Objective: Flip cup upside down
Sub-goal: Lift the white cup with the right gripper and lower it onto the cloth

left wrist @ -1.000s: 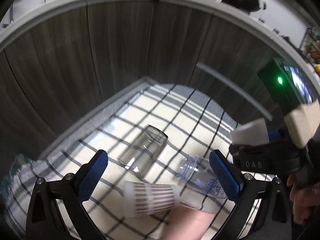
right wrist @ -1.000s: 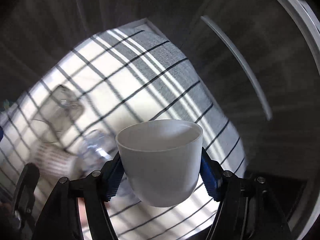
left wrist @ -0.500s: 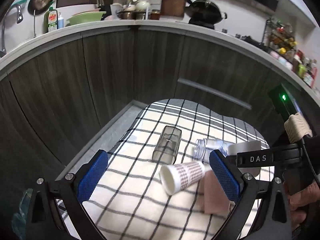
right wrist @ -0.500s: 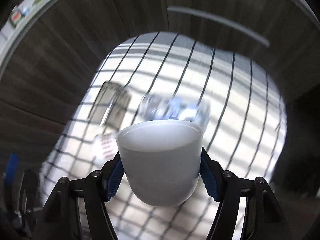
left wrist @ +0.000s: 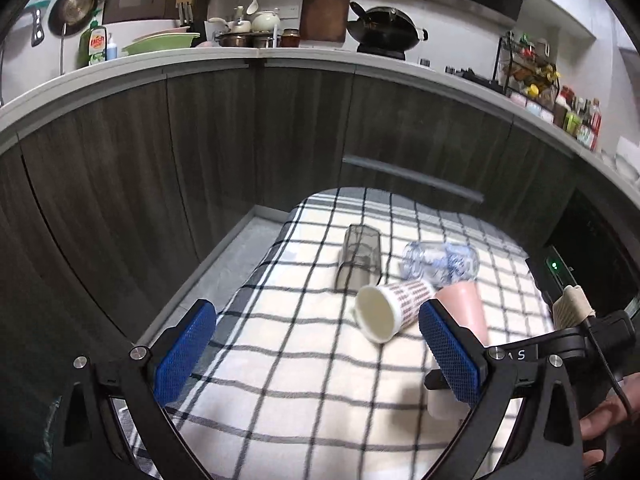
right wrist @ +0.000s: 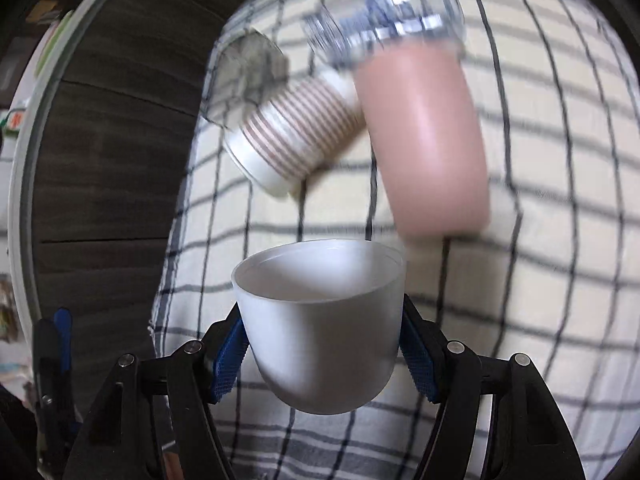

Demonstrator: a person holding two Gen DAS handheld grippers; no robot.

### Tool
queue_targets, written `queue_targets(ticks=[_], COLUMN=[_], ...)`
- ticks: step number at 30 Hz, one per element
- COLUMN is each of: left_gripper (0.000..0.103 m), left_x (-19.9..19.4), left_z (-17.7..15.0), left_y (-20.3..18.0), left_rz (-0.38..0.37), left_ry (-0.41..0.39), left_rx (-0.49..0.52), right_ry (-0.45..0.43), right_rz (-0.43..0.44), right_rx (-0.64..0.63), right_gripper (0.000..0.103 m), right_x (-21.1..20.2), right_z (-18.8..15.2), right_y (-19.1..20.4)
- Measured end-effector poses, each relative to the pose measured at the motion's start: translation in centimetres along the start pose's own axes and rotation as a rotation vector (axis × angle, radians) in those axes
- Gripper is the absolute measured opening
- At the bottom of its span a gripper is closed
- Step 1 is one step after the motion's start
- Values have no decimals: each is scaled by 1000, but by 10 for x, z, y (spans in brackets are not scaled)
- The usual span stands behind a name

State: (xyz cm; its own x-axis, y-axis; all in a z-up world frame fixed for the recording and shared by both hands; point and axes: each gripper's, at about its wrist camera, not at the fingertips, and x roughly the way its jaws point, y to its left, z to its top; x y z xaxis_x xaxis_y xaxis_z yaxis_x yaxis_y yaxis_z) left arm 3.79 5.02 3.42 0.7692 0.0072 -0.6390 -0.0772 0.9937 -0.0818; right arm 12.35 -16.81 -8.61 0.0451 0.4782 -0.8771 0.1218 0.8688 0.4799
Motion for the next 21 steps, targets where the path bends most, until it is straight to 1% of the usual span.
queue_targets(ticks=[2, 4, 7, 11, 14, 17, 21], left_gripper=[103, 103, 103, 103, 103, 103, 103], left_x=[4, 10, 16, 25, 27, 24, 21], left_z=[-5, -10, -17, -23, -25, -27, -26], left_y=[2, 6, 12, 16, 17, 19, 18], left_rz=[7, -1, -13, 0, 8, 2, 1], left_ry=[12, 32, 57, 86, 89, 78, 67], left_rx=[14, 6, -10, -7, -6, -22, -17], right_ry=[22, 26, 35, 37, 51, 40, 34], right_rz=[19, 23, 33, 32, 30, 24, 21], right_rx=[34, 51, 70, 97, 104, 76, 68], right_gripper=[68, 68, 68, 69, 69, 70, 70], right_x=[14, 23, 34, 48, 58, 56, 56], right_z=[-5, -7, -2, 6, 11, 13, 13], right_y=[-4, -4, -4, -7, -10, -7, -6])
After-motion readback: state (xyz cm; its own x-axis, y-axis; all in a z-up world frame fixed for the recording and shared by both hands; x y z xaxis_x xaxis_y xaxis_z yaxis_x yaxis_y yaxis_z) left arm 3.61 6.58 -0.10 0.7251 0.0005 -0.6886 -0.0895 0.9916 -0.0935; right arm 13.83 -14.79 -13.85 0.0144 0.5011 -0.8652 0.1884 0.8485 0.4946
